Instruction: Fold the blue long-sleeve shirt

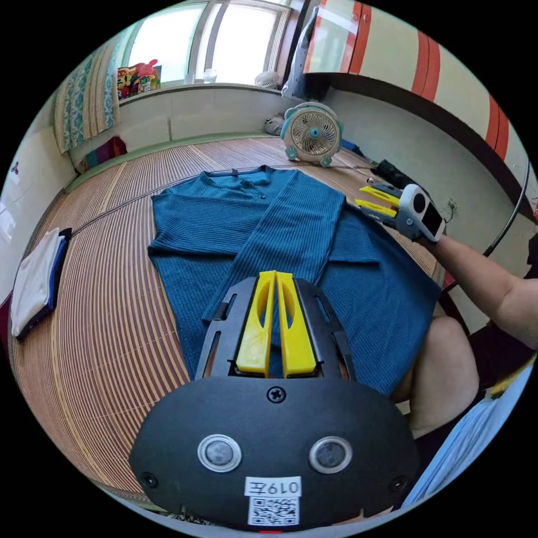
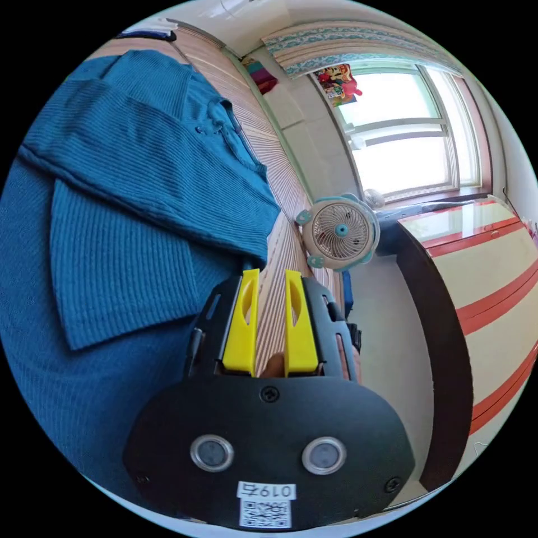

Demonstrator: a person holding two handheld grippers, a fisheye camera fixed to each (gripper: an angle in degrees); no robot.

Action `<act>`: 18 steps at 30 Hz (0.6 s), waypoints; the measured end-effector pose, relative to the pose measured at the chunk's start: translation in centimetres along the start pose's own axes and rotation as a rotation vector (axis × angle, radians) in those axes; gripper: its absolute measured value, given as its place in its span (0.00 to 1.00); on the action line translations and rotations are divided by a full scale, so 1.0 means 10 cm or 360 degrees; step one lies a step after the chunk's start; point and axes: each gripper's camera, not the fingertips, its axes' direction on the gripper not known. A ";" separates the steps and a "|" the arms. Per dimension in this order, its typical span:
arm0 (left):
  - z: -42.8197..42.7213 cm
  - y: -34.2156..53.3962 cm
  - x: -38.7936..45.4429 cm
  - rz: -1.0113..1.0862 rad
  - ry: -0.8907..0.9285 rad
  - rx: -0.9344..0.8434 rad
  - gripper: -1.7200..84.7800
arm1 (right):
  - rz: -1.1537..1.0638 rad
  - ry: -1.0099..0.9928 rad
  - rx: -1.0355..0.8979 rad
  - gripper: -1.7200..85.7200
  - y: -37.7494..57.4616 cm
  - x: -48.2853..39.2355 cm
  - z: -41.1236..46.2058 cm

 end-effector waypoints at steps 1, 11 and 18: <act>0.05 0.00 0.04 -0.0003 -0.0012 -0.0012 0.03 | 0.0017 -0.0018 0.0005 0.11 -0.03 0.07 0.06; 0.18 -0.01 0.04 -0.0111 0.0110 0.0005 0.03 | -0.0173 -0.0090 -0.0029 0.11 -0.23 0.18 0.60; 0.24 -0.04 0.15 -0.0084 0.0128 0.0002 0.03 | -0.0205 -0.0046 -0.0044 0.05 -0.21 0.16 0.74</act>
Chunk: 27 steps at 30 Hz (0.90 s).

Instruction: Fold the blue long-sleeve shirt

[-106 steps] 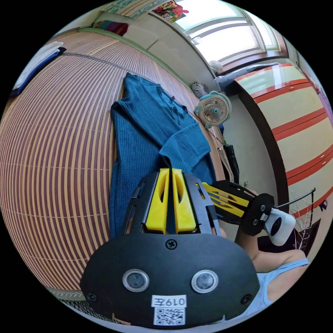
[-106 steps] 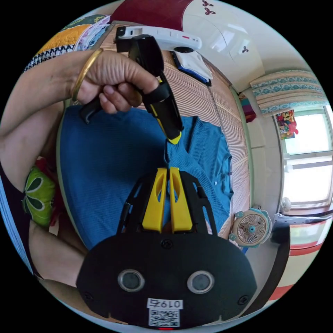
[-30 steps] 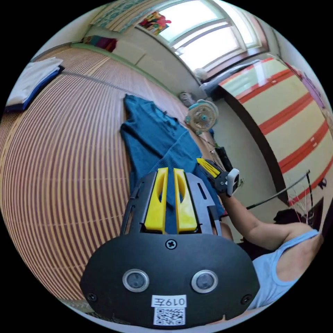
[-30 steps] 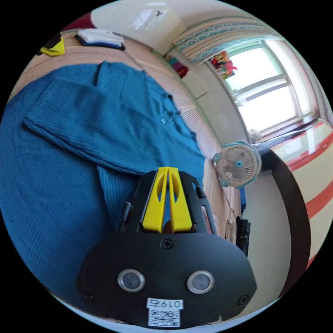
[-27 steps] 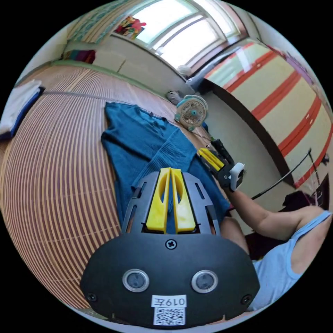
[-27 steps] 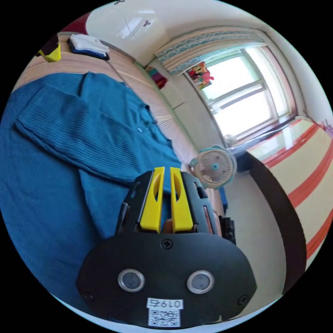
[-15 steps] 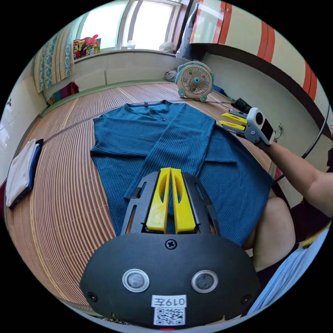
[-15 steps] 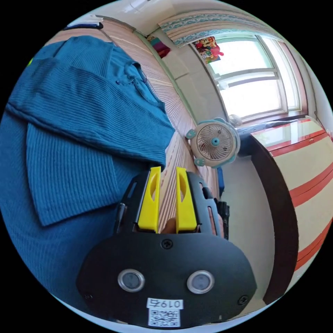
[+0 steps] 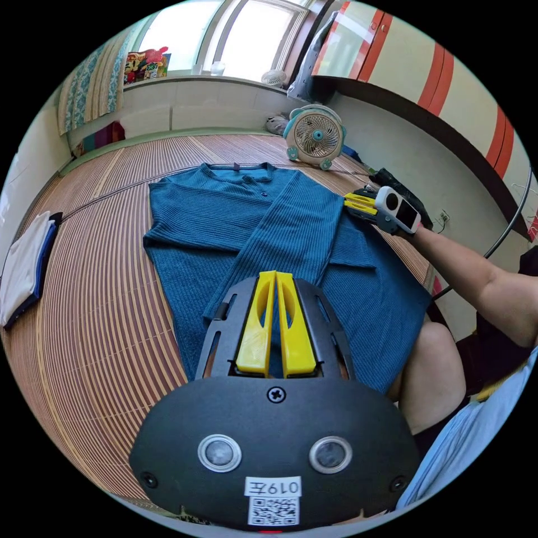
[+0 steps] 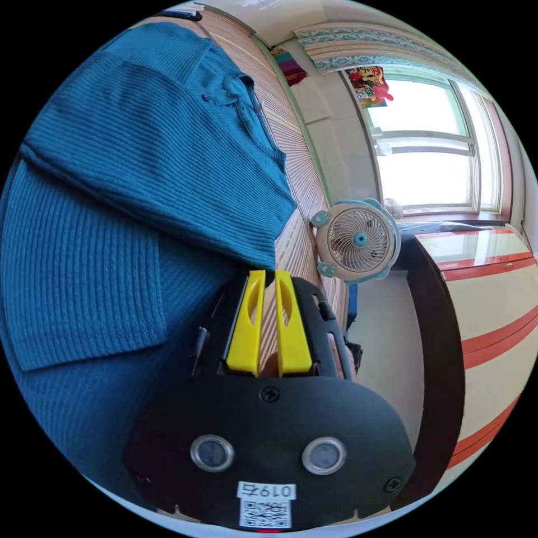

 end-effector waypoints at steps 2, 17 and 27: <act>0.03 -0.01 0.02 0.0008 -0.0002 -0.0012 0.03 | -0.0059 0.0099 -0.0020 0.03 0.04 -0.07 0.02; 0.33 -0.17 -0.04 -0.0043 -0.0038 -0.0249 0.03 | -0.0122 0.0192 -0.0058 0.07 0.07 -0.15 -0.06; 0.37 -0.24 -0.18 -0.0092 0.0026 -0.0277 0.03 | -0.0247 0.0241 -0.0120 0.07 0.15 -0.28 -0.06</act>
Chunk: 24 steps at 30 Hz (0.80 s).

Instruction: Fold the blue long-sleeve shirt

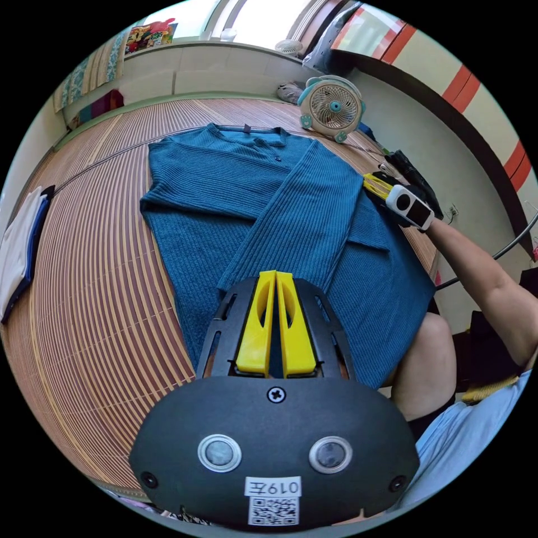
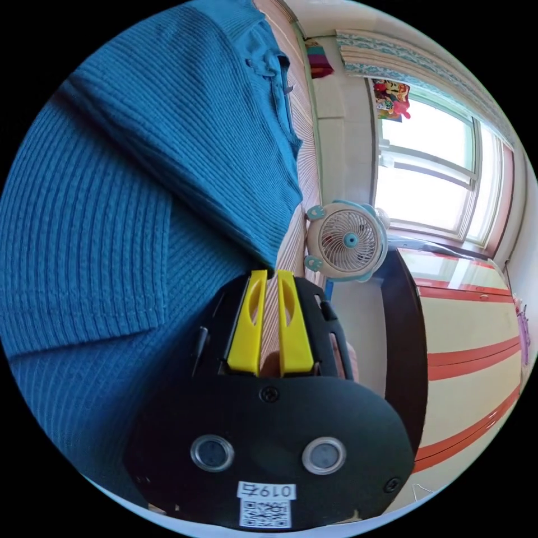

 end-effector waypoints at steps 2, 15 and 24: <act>0.00 -0.02 -0.03 -0.0001 0.0006 -0.0004 0.03 | -0.0020 0.0044 0.0020 0.11 0.05 0.03 -0.11; -0.07 -0.06 -0.24 -0.0035 0.0112 0.0036 0.03 | 0.0390 -0.0055 0.0138 0.13 0.84 0.46 -0.64; -0.20 -0.03 -0.35 -0.0023 0.0148 0.0179 0.03 | 0.0012 0.0043 0.0178 0.11 0.24 -0.02 -0.72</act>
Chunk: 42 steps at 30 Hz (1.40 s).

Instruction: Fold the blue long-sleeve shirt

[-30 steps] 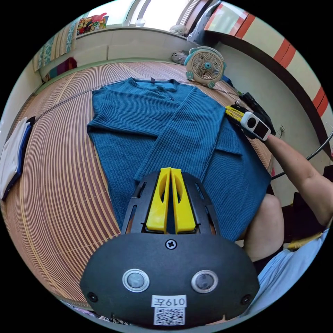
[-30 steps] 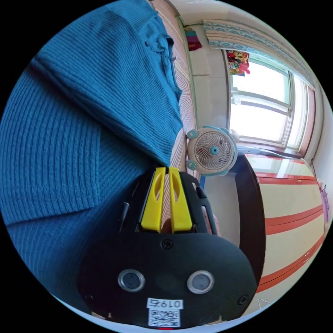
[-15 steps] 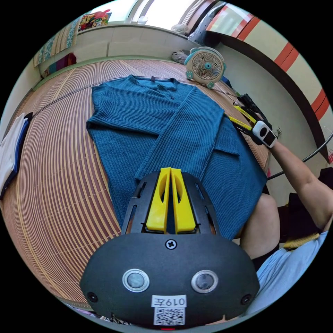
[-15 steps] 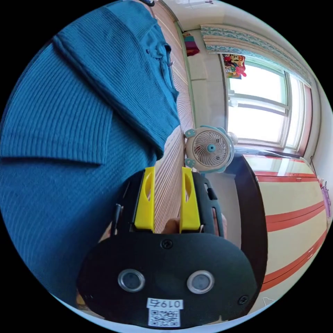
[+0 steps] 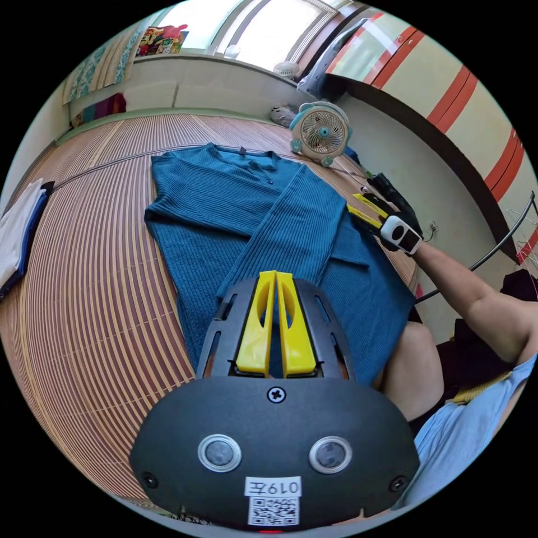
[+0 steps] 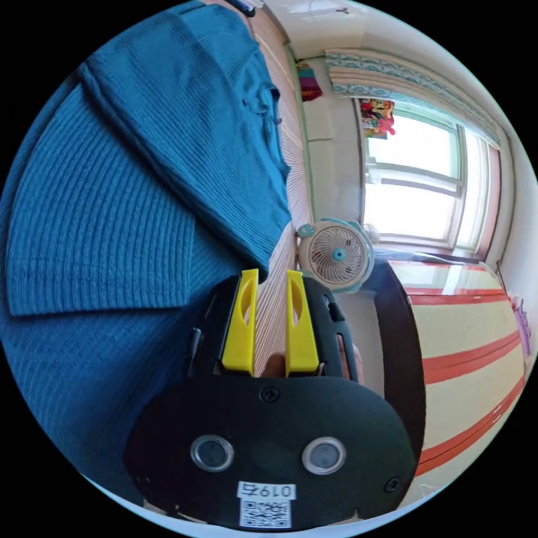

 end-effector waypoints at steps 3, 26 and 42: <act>0.00 -0.02 -0.03 0.0014 -0.0002 -0.0011 0.03 | -0.0064 -0.0007 -0.0014 0.11 -0.06 -0.13 0.03; 0.08 -0.14 -0.27 -0.0027 0.0021 -0.0078 0.03 | -0.0253 -0.0026 0.0036 0.11 -0.33 -0.23 -0.04; 0.19 -0.23 -0.29 -0.0001 -0.0020 -0.0188 0.03 | -0.0285 0.0045 -0.0013 0.03 -0.55 -0.52 -0.05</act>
